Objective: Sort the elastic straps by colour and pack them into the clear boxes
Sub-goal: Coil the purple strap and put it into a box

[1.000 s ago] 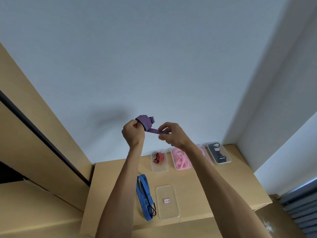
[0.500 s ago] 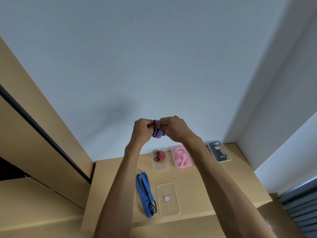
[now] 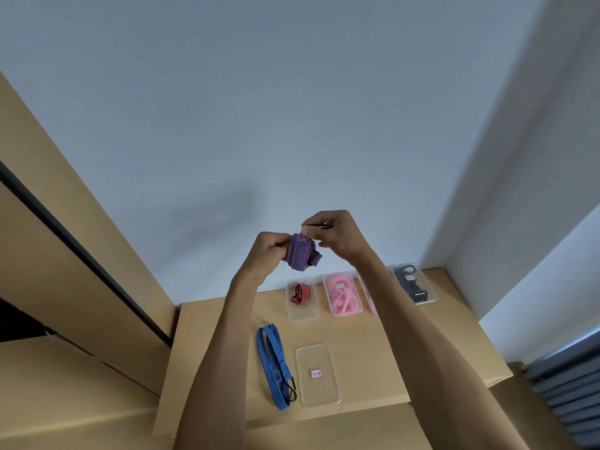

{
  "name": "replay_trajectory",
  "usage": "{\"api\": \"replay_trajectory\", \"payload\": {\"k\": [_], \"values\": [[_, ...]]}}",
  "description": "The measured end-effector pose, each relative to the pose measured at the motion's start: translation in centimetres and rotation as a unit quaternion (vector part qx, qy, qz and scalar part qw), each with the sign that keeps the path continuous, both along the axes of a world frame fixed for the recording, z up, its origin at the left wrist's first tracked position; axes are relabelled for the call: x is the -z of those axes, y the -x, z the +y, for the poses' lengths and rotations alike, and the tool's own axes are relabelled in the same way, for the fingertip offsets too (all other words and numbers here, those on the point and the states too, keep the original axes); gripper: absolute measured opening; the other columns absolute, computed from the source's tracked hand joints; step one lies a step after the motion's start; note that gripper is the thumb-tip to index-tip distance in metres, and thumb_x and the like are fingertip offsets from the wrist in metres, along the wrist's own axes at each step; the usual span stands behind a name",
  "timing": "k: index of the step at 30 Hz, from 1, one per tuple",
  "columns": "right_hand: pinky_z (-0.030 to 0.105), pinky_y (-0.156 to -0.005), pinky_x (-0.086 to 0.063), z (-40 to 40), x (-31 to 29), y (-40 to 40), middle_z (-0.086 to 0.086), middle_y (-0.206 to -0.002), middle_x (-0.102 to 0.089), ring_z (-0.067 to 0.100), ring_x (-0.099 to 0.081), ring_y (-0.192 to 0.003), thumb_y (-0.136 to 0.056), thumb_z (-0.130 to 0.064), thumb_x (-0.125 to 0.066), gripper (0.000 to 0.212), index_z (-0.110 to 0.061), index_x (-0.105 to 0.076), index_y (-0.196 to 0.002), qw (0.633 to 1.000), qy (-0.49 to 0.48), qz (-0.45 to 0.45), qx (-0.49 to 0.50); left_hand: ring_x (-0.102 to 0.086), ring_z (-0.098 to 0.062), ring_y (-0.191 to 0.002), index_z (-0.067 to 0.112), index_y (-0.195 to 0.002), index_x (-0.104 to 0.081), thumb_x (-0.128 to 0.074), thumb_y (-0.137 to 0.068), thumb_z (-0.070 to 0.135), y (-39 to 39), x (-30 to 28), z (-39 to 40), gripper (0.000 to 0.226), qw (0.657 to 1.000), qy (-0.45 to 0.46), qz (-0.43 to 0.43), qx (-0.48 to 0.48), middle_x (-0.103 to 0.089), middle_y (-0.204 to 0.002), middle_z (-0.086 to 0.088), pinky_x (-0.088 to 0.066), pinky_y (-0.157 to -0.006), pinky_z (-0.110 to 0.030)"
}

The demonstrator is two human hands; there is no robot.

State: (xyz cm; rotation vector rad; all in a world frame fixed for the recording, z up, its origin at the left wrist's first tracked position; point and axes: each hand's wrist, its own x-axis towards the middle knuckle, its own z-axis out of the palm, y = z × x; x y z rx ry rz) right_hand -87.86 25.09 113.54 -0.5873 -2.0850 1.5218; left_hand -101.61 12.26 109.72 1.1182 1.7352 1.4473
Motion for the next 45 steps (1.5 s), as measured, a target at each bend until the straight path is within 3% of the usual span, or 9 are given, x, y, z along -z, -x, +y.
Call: {"api": "replay_trajectory", "payload": {"k": [7, 13, 17, 23, 28, 35, 38, 42, 45], "values": [[0.024, -0.053, -0.030, 0.3, 1.6, 0.1, 0.001, -0.065, -0.056, 0.014, -0.036, -0.054, -0.092, -0.029, -0.066, 0.030, 0.001, -0.069, -0.088, 0.963, 0.244, 0.104, -0.041, -0.067, -0.010, -0.074, 0.019, -0.087, -0.081, -0.046, -0.091, -0.013, -0.5, -0.6, 0.6, 0.047, 0.990, -0.069, -0.112, 0.044, -0.075, -0.080, 0.002, -0.051, -0.069, -0.020], [0.022, -0.045, -0.021, -0.9, 2.2, 1.0, -0.004, -0.058, -0.049, 0.010, -0.027, -0.045, -0.098, -0.018, -0.061, 0.032, -0.019, -0.056, -0.067, 0.925, 0.346, 0.151, 0.045, -0.070, -0.025, -0.089, -0.007, -0.107, -0.069, -0.048, -0.092, -0.004, -2.4, -0.6, 2.0, 0.026, 0.952, -0.144, -0.268, -0.042, -0.073, -0.098, -0.017, -0.056, -0.076, -0.027], [0.024, -0.052, -0.039, -1.8, 1.8, 1.5, 0.004, -0.068, -0.060, 0.015, -0.040, -0.051, -0.096, -0.012, -0.060, 0.015, -0.011, -0.068, -0.084, 0.943, 0.297, 0.138, 0.061, -0.067, -0.011, -0.071, 0.005, -0.104, -0.066, -0.041, -0.095, -0.005, -3.0, -0.6, 2.3, 0.028, 0.879, -0.187, -0.428, -0.099, -0.072, -0.080, -0.003, -0.047, -0.059, -0.017], [0.024, -0.055, -0.042, -2.6, 2.0, 2.1, 0.002, -0.066, -0.058, 0.013, -0.049, -0.058, -0.090, -0.006, -0.061, 0.013, -0.013, -0.062, -0.078, 0.958, 0.218, 0.160, 0.098, -0.054, -0.008, -0.071, 0.009, -0.106, -0.063, -0.036, -0.092, -0.012, -3.4, -1.1, 2.7, 0.037, 0.841, -0.161, -0.506, -0.107, -0.064, -0.087, -0.003, -0.041, -0.056, -0.014], [0.030, -0.068, -0.048, -2.0, 1.8, 1.4, 0.005, -0.078, -0.062, 0.017, -0.053, -0.069, -0.089, -0.015, -0.062, 0.011, -0.014, -0.069, -0.081, 0.952, 0.247, 0.173, 0.052, -0.055, -0.012, -0.064, 0.002, -0.089, -0.059, -0.037, -0.091, -0.014, -3.4, -1.2, 3.1, 0.028, 0.780, -0.135, -0.584, -0.177, -0.064, -0.071, -0.008, -0.047, -0.048, -0.017], [0.027, -0.071, -0.052, -2.1, 2.4, 1.0, 0.004, -0.080, -0.065, 0.013, -0.059, -0.075, -0.095, -0.011, -0.061, 0.016, -0.012, -0.067, -0.080, 0.978, 0.145, 0.134, 0.067, -0.045, -0.015, -0.053, 0.010, -0.068, -0.054, -0.052, -0.085, -0.011, -3.6, -1.4, 4.1, 0.027, 0.848, -0.108, -0.424, -0.299, -0.051, -0.056, -0.003, -0.043, -0.050, -0.021], [0.036, -0.078, -0.049, -1.9, 2.5, 0.9, 0.004, -0.084, -0.063, 0.015, -0.056, -0.077, -0.095, -0.008, -0.059, 0.017, -0.004, -0.064, -0.080, 0.979, 0.125, 0.139, 0.082, -0.046, -0.017, -0.052, 0.006, -0.086, -0.053, -0.047, -0.086, -0.011, -3.5, -1.4, 4.3, 0.018, 0.875, -0.090, -0.362, -0.307, -0.051, -0.063, -0.007, -0.045, -0.051, -0.022], [0.035, -0.092, -0.056, -1.1, 2.4, 0.3, 0.005, -0.119, -0.068, 0.022, -0.069, -0.103, -0.098, -0.008, -0.057, 0.019, 0.002, -0.063, -0.083, 0.984, 0.129, 0.117, 0.045, -0.047, -0.016, -0.054, 0.006, -0.092, -0.058, -0.041, -0.087, -0.014, -2.9, -1.3, 3.4, 0.026, 0.859, -0.112, -0.415, -0.278, -0.052, -0.070, -0.007, -0.044, -0.047, -0.019], [0.033, -0.092, -0.055, -1.3, 1.7, 0.4, 0.006, -0.120, -0.070, 0.022, -0.067, -0.107, -0.096, -0.003, -0.057, 0.020, -0.007, -0.063, -0.078, 0.996, 0.006, 0.080, 0.037, -0.054, -0.009, -0.052, 0.010, -0.101, -0.066, -0.046, -0.090, -0.010, -3.1, -1.1, 2.9, 0.031, 0.841, -0.136, -0.461, -0.250, -0.064, -0.068, -0.001, -0.043, -0.049, -0.017]]}}
